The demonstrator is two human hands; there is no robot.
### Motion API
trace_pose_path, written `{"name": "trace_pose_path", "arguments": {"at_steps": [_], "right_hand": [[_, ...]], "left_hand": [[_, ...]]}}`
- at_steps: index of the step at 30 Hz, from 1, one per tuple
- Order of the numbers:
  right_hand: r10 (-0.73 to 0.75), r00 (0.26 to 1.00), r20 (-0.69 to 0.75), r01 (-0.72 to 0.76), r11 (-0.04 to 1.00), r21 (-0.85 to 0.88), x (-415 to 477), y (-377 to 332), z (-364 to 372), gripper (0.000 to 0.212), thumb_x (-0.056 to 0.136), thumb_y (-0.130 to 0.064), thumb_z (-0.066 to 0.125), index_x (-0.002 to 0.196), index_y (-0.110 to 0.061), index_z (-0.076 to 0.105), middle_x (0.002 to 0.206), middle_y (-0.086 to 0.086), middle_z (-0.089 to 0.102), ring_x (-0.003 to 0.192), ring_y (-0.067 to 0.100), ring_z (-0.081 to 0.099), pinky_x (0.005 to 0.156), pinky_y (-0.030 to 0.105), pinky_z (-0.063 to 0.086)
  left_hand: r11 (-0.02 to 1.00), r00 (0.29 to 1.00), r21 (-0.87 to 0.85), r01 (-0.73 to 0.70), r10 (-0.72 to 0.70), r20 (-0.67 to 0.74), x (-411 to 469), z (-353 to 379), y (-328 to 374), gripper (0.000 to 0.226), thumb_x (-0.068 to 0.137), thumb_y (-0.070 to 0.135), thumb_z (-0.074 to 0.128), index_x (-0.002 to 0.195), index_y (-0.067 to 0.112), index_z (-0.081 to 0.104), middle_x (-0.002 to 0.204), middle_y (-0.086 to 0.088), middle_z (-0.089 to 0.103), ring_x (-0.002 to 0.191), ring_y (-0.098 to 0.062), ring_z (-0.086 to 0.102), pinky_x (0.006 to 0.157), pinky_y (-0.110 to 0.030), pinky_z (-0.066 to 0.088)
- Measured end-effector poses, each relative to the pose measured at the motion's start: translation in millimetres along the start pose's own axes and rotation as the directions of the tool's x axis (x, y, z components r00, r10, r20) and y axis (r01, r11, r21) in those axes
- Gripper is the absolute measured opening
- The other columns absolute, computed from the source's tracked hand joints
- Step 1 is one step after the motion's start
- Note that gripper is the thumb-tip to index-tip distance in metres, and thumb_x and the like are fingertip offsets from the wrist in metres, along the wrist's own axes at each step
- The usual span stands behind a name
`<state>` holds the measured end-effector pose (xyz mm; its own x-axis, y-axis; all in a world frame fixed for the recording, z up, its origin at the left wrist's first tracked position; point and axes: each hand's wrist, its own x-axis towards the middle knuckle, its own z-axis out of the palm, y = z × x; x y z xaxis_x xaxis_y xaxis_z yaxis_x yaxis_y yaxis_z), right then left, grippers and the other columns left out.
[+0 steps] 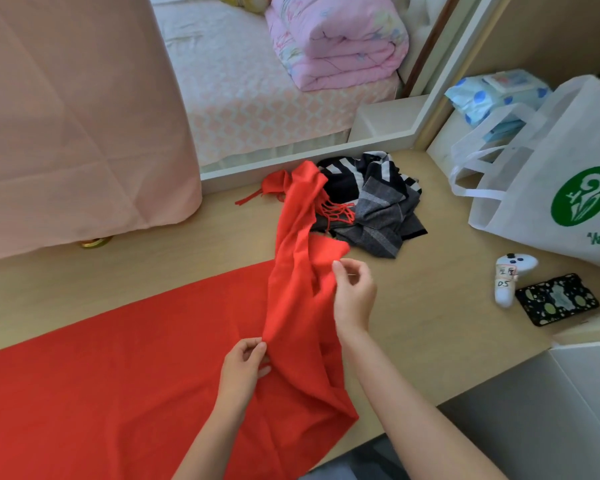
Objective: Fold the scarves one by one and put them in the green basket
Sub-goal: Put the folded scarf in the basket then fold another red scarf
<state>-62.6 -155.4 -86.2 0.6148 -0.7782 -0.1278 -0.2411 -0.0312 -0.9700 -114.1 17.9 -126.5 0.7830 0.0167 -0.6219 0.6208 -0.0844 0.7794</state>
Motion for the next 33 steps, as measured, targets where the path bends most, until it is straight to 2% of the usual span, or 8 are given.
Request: {"name": "trace_pose_path", "arguments": {"at_steps": [7, 13, 18, 21, 24, 27, 31, 33], "right_hand": [[-0.042, 0.982, -0.187, 0.03, 0.997, -0.066, 10.8, 16.9, -101.1, 0.002, 0.094, -0.018, 0.058, 0.096, -0.019, 0.057, 0.096, 0.001, 0.06, 0.087, 0.017, 0.056, 0.077, 0.029, 0.047], [0.023, 0.999, -0.027, -0.03, 0.957, -0.29, 30.3, 51.0, -135.1, 0.029, 0.09, -0.009, 0.062, 0.119, -0.009, 0.056, 0.113, 0.007, 0.053, 0.089, 0.016, 0.056, 0.077, 0.013, 0.043], [0.045, 0.977, 0.211, 0.056, 0.892, -0.448, 25.6, 67.4, -108.2, 0.027, 0.087, -0.024, 0.068, 0.112, -0.014, 0.063, 0.104, 0.004, 0.057, 0.082, 0.01, 0.055, 0.075, 0.01, 0.043], [0.098, 0.971, 0.216, 0.041, 0.829, -0.557, 29.4, 75.6, -88.8, 0.034, 0.083, -0.032, 0.071, 0.111, -0.013, 0.063, 0.103, 0.001, 0.055, 0.094, 0.018, 0.055, 0.087, 0.028, 0.044], [0.049, 0.979, 0.199, 0.083, 0.792, -0.606, 27.0, 77.1, -78.4, 0.016, 0.082, -0.025, 0.071, 0.095, -0.016, 0.066, 0.096, 0.001, 0.06, 0.096, 0.019, 0.055, 0.083, 0.03, 0.041], [0.051, 0.99, 0.13, 0.019, 0.873, -0.488, 26.7, 70.5, -81.7, 0.009, 0.083, -0.018, 0.071, 0.083, -0.017, 0.062, 0.083, -0.003, 0.064, 0.084, 0.016, 0.058, 0.074, 0.027, 0.043], [0.179, 0.982, -0.051, -0.185, 0.973, -0.141, 43.0, 59.4, -114.6, 0.012, 0.084, -0.011, 0.07, 0.08, -0.014, 0.059, 0.079, 0.008, 0.066, 0.072, 0.021, 0.061, 0.068, 0.031, 0.051], [0.14, 0.977, -0.161, -0.16, 0.98, -0.117, 56.2, 55.9, -142.5, 0.01, 0.086, -0.01, 0.067, 0.083, -0.011, 0.057, 0.081, 0.011, 0.063, 0.073, 0.02, 0.058, 0.063, 0.017, 0.047]], "left_hand": [[0.982, 0.983, 0.168, -0.086, 0.057, 0.173, 1.9, 40.7, 16.6, 0.019, 0.095, 0.005, 0.053, 0.083, 0.015, 0.063, 0.084, -0.002, 0.066, 0.074, -0.01, 0.063, 0.061, -0.017, 0.052], [0.942, 0.976, 0.278, -0.19, 0.15, 0.159, 2.0, 70.5, 10.2, 0.016, 0.095, 0.007, 0.052, 0.095, 0.018, 0.063, 0.096, -0.004, 0.07, 0.09, -0.017, 0.066, 0.072, -0.02, 0.047], [0.378, 0.766, 0.717, -0.586, 0.548, 0.337, 13.5, 64.9, -15.6, 0.049, 0.076, 0.0, 0.072, 0.124, 0.005, 0.06, 0.125, -0.016, 0.06, 0.115, -0.033, 0.058, 0.096, -0.04, 0.047], [0.165, 0.741, 0.775, -0.61, 0.467, 0.483, 19.2, 56.2, -31.0, 0.053, 0.084, 0.026, 0.057, 0.134, 0.011, 0.05, 0.14, -0.013, 0.051, 0.134, -0.026, 0.041, 0.097, -0.05, 0.047], [0.083, 0.762, 0.806, -0.586, 0.393, 0.514, 25.6, 46.3, -44.7, 0.062, 0.092, 0.046, 0.032, 0.146, 0.016, 0.032, 0.153, -0.005, 0.034, 0.147, -0.013, 0.006, 0.113, -0.046, 0.012], [0.059, 0.791, 0.834, -0.549, 0.358, 0.496, 29.2, 45.0, -44.7, 0.065, 0.099, 0.057, 0.013, 0.148, 0.017, 0.029, 0.156, -0.004, 0.028, 0.147, -0.014, 0.004, 0.113, -0.045, 0.0], [0.119, 0.837, 0.877, -0.466, 0.379, 0.394, 39.3, 46.1, -43.2, 0.076, 0.096, 0.064, 0.007, 0.149, 0.014, 0.028, 0.157, -0.006, 0.025, 0.147, -0.009, -0.008, 0.114, -0.053, 0.007], [0.164, 0.848, 0.884, -0.438, 0.402, 0.345, 45.4, 43.1, -38.7, 0.085, 0.09, 0.071, -0.002, 0.151, 0.015, 0.017, 0.159, -0.002, 0.011, 0.146, -0.007, -0.014, 0.113, -0.057, 0.006]]}}
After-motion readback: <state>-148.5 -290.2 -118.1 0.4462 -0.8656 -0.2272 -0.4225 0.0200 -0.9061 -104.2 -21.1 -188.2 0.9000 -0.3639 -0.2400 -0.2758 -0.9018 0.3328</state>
